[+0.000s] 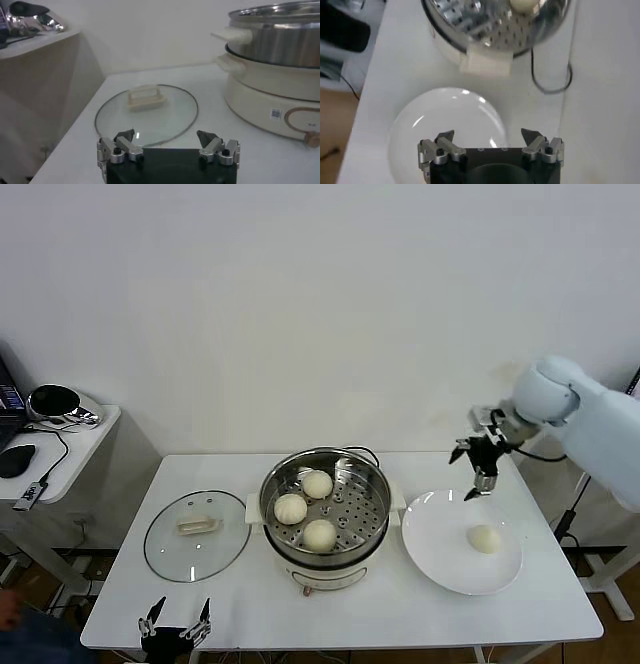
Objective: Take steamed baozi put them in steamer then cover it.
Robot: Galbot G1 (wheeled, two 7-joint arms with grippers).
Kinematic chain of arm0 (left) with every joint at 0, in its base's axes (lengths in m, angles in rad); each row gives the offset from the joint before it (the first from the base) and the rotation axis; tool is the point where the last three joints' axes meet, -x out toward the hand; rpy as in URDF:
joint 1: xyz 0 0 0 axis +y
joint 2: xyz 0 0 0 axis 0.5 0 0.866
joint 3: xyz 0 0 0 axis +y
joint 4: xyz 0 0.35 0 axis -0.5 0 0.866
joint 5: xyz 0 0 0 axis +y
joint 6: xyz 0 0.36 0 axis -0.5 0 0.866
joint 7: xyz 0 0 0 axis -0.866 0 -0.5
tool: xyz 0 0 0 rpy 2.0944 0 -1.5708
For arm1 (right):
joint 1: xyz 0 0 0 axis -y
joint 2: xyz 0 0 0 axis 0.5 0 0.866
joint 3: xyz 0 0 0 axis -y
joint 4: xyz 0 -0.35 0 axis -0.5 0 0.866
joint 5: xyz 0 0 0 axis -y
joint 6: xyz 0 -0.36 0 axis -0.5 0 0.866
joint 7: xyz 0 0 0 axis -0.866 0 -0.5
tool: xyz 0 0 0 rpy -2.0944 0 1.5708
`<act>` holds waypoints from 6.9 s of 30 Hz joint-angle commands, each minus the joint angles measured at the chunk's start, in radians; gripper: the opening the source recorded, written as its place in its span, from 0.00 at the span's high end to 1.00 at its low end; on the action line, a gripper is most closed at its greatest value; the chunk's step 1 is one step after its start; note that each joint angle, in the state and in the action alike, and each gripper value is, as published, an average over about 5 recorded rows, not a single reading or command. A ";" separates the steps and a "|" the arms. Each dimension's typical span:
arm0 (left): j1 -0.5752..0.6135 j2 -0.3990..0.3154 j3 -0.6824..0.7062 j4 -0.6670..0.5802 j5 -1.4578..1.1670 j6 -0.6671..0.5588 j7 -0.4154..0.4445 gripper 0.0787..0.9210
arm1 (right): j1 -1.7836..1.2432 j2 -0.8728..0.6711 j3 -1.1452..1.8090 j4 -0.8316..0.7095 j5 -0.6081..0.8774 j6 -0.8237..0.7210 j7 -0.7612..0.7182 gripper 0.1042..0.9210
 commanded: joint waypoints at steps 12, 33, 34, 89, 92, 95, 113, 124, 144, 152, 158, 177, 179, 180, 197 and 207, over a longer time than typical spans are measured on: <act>0.013 -0.006 0.001 0.027 0.019 0.001 -0.002 0.12 | -0.304 0.111 0.220 -0.312 -0.277 0.239 0.043 0.12; 0.021 -0.019 0.008 0.036 0.034 -0.002 -0.004 0.12 | -0.393 0.149 0.269 -0.352 -0.341 0.243 0.104 0.12; 0.020 -0.019 0.008 0.036 0.034 -0.002 -0.004 0.12 | -0.393 0.150 0.268 -0.355 -0.343 0.244 0.108 0.12; -0.021 -0.016 0.021 0.004 0.039 -0.001 -0.014 0.12 | 0.289 0.205 -0.254 -0.074 0.279 -0.008 0.027 0.44; -0.020 -0.017 0.021 -0.004 0.038 -0.002 -0.017 0.12 | 0.360 0.247 -0.350 -0.078 0.343 -0.035 0.029 0.44; -0.015 -0.023 0.018 -0.014 0.029 -0.004 -0.021 0.12 | 0.383 0.278 -0.413 -0.072 0.373 -0.056 0.032 0.44; -0.035 -0.016 0.011 -0.017 -0.018 -0.006 -0.023 0.12 | 0.337 0.530 -0.450 -0.210 0.413 -0.105 0.050 0.43; -0.049 -0.009 0.007 -0.009 -0.036 -0.006 -0.024 0.12 | 0.270 0.555 -0.472 -0.214 0.277 -0.134 0.094 0.43; -0.047 -0.015 0.013 -0.006 -0.035 -0.007 -0.023 0.12 | 0.236 0.547 -0.472 -0.187 0.251 -0.182 0.136 0.43; -0.049 -0.018 0.012 -0.008 -0.036 -0.005 -0.024 0.12 | 0.251 0.496 -0.426 -0.140 0.254 -0.216 0.142 0.20; -0.040 -0.017 0.014 -0.020 -0.040 -0.003 -0.029 0.12 | 0.289 0.340 -0.321 -0.011 0.264 -0.239 0.124 0.12; -0.112 0.052 0.041 -0.006 -0.143 -0.037 -0.113 0.12 | -0.345 -0.107 0.588 0.234 0.558 -0.076 0.659 0.12; -0.131 0.065 0.035 -0.003 -0.146 -0.037 -0.121 0.12 | -0.458 -0.119 0.668 0.263 0.595 -0.041 0.753 0.12; -0.140 0.074 0.031 -0.002 -0.147 -0.036 -0.122 0.12 | -0.523 -0.117 0.718 0.276 0.610 -0.026 0.794 0.12; -0.290 0.162 0.004 0.083 -0.079 0.022 -0.016 0.12 | -1.514 0.372 1.468 0.512 0.635 0.315 1.147 0.12; -0.320 0.163 -0.009 0.091 0.340 0.009 -0.015 0.12 | -1.677 0.556 1.442 0.495 0.642 0.408 1.212 0.12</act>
